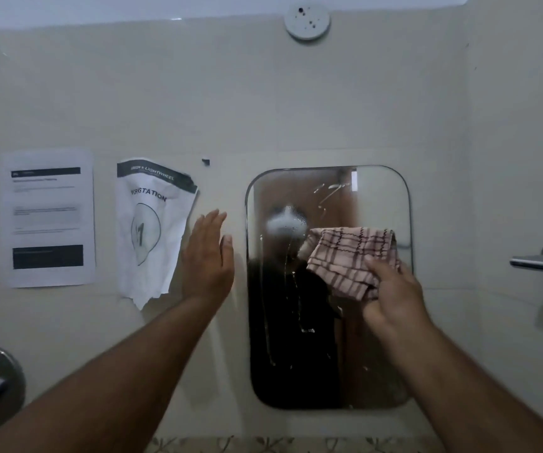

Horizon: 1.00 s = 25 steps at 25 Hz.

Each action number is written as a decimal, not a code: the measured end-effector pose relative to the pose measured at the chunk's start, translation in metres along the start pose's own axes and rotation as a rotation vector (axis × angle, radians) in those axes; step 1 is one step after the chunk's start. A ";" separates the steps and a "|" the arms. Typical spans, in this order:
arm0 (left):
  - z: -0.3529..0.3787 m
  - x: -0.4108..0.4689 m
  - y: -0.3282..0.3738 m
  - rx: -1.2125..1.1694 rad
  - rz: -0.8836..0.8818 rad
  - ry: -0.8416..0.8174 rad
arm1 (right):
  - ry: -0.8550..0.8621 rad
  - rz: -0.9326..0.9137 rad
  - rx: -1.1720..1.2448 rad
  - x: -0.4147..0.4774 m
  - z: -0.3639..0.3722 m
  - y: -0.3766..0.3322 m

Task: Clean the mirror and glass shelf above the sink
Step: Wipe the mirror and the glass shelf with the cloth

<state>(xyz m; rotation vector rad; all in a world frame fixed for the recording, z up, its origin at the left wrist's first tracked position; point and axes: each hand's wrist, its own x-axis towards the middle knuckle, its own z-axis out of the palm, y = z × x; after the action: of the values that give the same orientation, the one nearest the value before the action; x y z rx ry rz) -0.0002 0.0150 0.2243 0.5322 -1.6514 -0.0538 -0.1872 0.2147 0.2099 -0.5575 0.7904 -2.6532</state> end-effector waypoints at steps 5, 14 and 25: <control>0.016 0.010 -0.033 0.241 0.060 -0.108 | 0.164 -0.459 -0.295 0.043 0.023 -0.056; 0.079 0.011 -0.043 0.221 0.149 0.015 | -0.013 -1.206 -1.211 0.095 0.067 -0.054; 0.101 0.014 -0.061 0.357 0.258 0.174 | 0.064 -1.037 -1.526 0.101 0.088 0.042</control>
<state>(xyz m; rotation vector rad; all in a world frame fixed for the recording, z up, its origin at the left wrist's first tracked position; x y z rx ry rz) -0.0778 -0.0717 0.1999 0.5691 -1.5520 0.4721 -0.2279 0.1008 0.2809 -1.4711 3.1948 -2.0852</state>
